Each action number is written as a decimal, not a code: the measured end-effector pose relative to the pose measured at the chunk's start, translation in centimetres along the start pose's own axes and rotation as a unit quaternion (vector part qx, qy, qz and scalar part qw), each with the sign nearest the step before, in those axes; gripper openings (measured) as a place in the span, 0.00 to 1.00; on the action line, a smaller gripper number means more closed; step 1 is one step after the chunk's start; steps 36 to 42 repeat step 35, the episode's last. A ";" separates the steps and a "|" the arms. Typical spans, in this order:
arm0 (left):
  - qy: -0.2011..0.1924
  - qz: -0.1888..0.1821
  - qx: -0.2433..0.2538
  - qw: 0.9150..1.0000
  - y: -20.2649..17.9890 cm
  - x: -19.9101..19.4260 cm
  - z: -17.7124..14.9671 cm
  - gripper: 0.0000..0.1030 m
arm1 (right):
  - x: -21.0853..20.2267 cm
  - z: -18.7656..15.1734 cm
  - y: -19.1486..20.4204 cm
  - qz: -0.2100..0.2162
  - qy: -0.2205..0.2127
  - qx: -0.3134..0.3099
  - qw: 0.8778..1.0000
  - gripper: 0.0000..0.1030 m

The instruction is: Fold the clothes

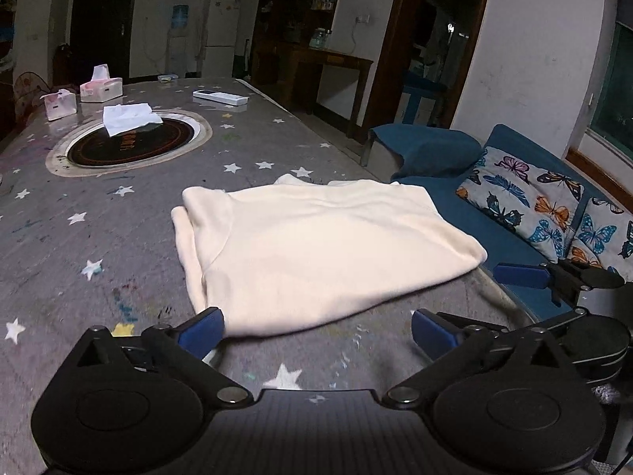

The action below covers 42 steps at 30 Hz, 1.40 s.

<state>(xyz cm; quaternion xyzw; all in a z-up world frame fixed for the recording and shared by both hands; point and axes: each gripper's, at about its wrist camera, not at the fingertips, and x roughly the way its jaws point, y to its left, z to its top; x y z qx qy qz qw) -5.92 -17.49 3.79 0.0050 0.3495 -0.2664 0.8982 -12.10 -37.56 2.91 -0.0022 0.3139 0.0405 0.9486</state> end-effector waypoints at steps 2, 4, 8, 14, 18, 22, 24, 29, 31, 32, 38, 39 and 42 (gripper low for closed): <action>0.004 0.004 -0.004 1.000 0.1 0.0 -0.3 1.00 | -0.1 -0.2 0.2 -0.005 0.002 -0.001 1.000 1.00; 0.007 0.009 -0.007 1.000 0.1 -0.2 -0.6 1.00 | -0.1 -0.4 0.4 -0.010 0.005 -0.002 1.000 1.00; 0.011 0.015 -0.009 1.000 0.1 -0.5 -1.2 1.00 | -0.5 -0.6 0.8 -0.012 0.005 -0.004 1.000 1.00; 0.011 0.023 -0.014 1.000 0.0 -1.1 -1.7 1.00 | -1.1 -1.2 1.2 -0.014 0.004 -0.003 1.000 1.00; 0.010 0.023 -0.015 1.000 -0.2 -1.5 -2.1 1.00 | -1.5 -1.5 1.2 -0.013 0.000 0.002 1.000 1.00; 0.013 0.025 -0.015 0.999 -0.4 -1.7 -2.5 1.00 | -1.7 -1.8 1.3 -0.011 -0.001 0.003 1.000 1.00; 0.015 0.025 -0.015 0.999 -0.5 -1.8 -2.6 1.00 | -1.9 -1.9 1.5 -0.010 -0.001 0.003 1.000 1.00; 0.013 0.023 -0.019 0.999 -0.6 -2.1 -2.8 1.00 | -2.1 -2.1 1.9 -0.010 -0.003 0.001 1.000 1.00; 0.008 0.029 -0.017 0.999 -0.6 -2.3 -2.8 1.00 | -2.1 -2.2 2.0 -0.010 -0.004 -0.001 1.000 1.00; 0.005 0.031 -0.016 0.999 -0.6 -2.3 -2.8 1.00 | -2.1 -2.2 2.0 -0.009 -0.004 -0.001 1.000 1.00; 0.005 0.033 -0.015 0.999 -0.5 -2.5 -2.8 1.00 | -2.2 -2.3 2.2 -0.013 -0.007 -0.003 1.000 1.00; 0.005 0.033 -0.015 0.999 -0.5 -2.5 -2.8 1.00 | -2.2 -2.3 2.2 -0.013 -0.007 -0.003 1.000 1.00; 0.005 0.033 -0.015 0.999 -0.5 -2.5 -2.8 1.00 | -2.2 -2.3 2.2 -0.013 -0.007 -0.003 1.000 1.00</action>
